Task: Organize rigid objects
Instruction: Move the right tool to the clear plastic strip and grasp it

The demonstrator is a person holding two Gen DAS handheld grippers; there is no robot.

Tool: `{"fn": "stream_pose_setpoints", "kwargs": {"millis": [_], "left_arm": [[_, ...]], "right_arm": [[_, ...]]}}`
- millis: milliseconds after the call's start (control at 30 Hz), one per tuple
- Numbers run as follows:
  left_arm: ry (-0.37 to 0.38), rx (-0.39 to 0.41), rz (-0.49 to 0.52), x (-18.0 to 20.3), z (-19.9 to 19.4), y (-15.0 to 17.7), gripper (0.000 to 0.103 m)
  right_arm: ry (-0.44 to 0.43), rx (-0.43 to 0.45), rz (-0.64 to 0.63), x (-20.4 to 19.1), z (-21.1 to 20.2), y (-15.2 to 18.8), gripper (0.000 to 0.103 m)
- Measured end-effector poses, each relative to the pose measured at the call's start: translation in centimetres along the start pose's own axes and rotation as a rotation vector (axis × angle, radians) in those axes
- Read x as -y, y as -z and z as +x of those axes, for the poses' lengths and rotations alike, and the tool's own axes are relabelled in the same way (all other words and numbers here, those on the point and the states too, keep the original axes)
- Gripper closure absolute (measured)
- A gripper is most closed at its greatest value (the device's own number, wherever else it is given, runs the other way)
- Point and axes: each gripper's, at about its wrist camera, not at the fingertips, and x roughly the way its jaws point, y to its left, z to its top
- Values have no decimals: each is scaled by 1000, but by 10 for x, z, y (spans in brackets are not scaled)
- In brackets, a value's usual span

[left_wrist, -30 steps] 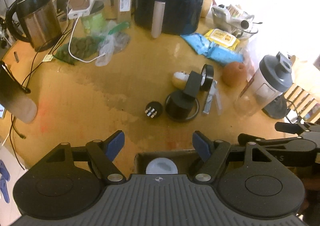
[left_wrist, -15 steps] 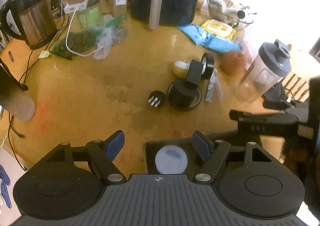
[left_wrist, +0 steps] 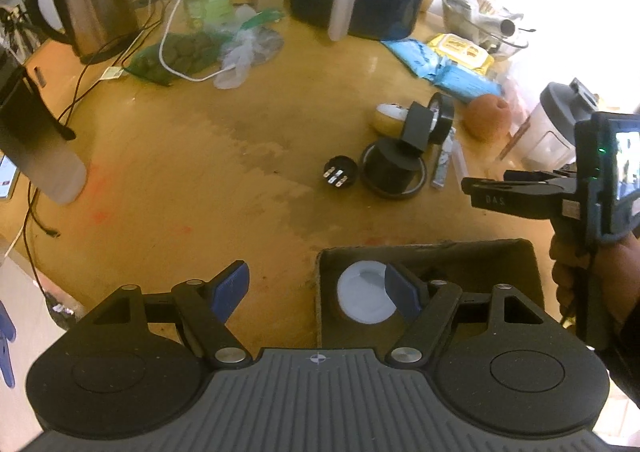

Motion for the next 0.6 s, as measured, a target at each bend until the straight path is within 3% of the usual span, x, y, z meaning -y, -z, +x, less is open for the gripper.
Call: {"fn": "stream_pose_setpoints", "kwargs": {"millis": [433,600], "left_arm": [[-41,12,-101,-24,-7,6,28],[-63,18,-149,-34,-11,11,28]], "right_arm": [[86,-26,-4,-4,42,-16,47],[108,-50,-7,-4,57,-20,57]]}}
